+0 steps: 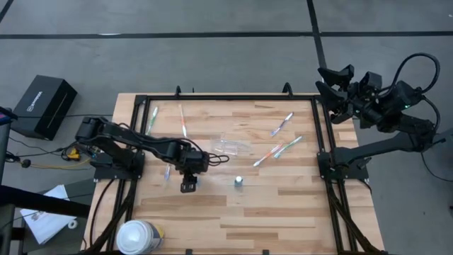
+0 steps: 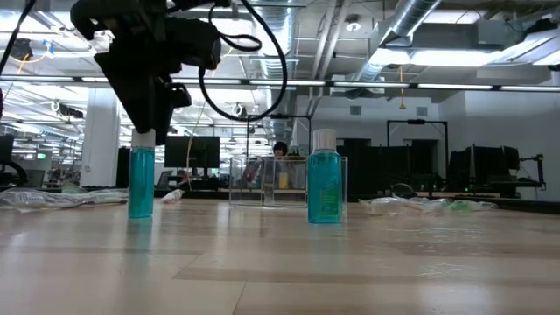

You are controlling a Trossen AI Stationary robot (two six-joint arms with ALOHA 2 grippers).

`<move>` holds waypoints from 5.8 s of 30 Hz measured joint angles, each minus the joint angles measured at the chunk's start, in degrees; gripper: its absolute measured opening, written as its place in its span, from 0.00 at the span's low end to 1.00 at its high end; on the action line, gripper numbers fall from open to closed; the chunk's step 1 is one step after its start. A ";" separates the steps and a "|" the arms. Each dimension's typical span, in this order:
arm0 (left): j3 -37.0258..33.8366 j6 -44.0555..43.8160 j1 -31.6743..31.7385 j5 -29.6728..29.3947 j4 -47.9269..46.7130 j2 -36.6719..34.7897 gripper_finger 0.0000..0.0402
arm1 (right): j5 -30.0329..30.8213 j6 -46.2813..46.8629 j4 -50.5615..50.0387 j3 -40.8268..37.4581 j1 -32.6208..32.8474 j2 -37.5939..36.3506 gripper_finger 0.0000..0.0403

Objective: Pick & Place toothbrushing station
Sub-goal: Put the left blue mouthwash into the transparent organizer

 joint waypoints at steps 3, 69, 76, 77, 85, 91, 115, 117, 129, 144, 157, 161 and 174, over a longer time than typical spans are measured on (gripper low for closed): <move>-0.04 -0.43 0.00 0.00 -0.12 0.39 0.48 | -0.01 0.00 0.01 0.00 -0.02 -0.01 0.62; -1.29 -2.92 -0.48 2.23 1.14 0.13 0.22 | -1.25 -0.07 0.02 -0.02 0.00 0.00 0.62; -0.14 -4.69 2.70 3.06 0.76 -2.14 0.22 | -1.25 -0.10 0.21 -0.02 -0.02 0.00 0.62; 0.68 -4.86 3.78 3.04 0.94 -3.10 0.22 | -1.25 -0.15 0.42 -0.02 -0.02 0.00 0.62; 11.55 -1.42 14.18 1.89 2.19 -8.28 0.22 | -1.05 -1.53 0.48 -0.02 -0.11 -0.02 0.62; 20.03 5.78 22.44 3.65 0.40 -5.35 0.22 | -1.05 -1.51 0.60 -0.02 -0.11 -0.02 0.62; 33.66 25.51 28.24 6.54 -9.16 14.46 0.22 | 0.52 -1.11 2.03 -0.02 -0.07 -0.02 0.62; 33.66 25.73 28.24 6.54 -9.17 14.46 0.22 | 0.52 -1.12 2.05 -0.01 -0.07 -0.01 0.62; 33.66 28.40 28.20 5.85 -7.98 14.49 0.22 | 0.52 -1.46 2.12 -0.02 -0.07 0.00 0.62; 33.77 29.21 27.74 6.08 -7.77 21.29 0.22 | 0.52 -0.98 2.16 0.00 -0.07 0.04 0.62; 33.75 32.05 27.75 4.82 -7.61 22.90 0.22 | 0.52 -0.98 2.15 0.00 -0.07 0.04 0.62; 33.75 32.88 27.74 4.14 -7.62 22.90 0.22 | 0.52 -0.98 2.14 0.00 -0.07 0.04 0.62; 33.72 32.88 26.75 4.00 -7.76 23.36 0.22 | 0.42 -1.01 2.14 0.00 -0.07 0.04 0.62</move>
